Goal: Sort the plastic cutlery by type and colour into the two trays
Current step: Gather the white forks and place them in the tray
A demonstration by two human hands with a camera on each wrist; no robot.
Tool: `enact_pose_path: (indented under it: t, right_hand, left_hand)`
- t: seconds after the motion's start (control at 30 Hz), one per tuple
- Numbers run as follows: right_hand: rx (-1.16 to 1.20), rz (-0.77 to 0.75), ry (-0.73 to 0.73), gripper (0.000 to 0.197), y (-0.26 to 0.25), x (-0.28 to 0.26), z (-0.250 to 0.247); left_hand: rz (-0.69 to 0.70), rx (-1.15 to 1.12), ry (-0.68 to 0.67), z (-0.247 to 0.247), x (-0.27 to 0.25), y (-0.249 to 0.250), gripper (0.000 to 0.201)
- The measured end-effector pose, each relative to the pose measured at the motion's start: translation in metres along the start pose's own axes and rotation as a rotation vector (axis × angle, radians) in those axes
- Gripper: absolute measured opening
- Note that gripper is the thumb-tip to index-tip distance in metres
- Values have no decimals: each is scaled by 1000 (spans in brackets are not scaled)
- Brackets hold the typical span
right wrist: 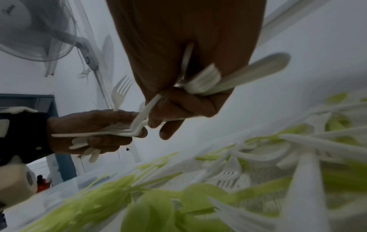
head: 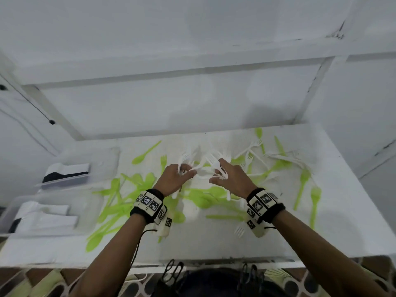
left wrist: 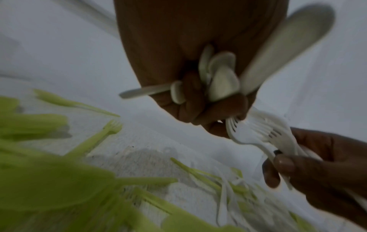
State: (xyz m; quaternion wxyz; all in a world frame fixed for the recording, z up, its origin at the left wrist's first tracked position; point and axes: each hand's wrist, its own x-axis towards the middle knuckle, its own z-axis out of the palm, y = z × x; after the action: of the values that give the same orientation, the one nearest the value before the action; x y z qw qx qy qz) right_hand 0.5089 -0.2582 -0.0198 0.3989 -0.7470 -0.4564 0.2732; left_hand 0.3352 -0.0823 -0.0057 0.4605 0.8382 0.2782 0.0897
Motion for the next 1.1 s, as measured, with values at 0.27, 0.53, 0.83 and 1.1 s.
enact_pose_path:
  t: [0.27,0.53,0.83,1.1]
  right_hand:
    - [34,-22,-101,27,-17,-2,20]
    - [56,117,-222,27,-13,-4,21]
    - [-126,92,57,31,-10,-4,-17]
    - [-104,165,214,40,-1,-28,-52]
  left_hand:
    - [-98,-428,132,-14,-4,3,36]
    - [30,-513,84,-8,3,18,22]
    - [1,-463,262,23,45,19,20]
    - [-132,306,55,85,82,14,49]
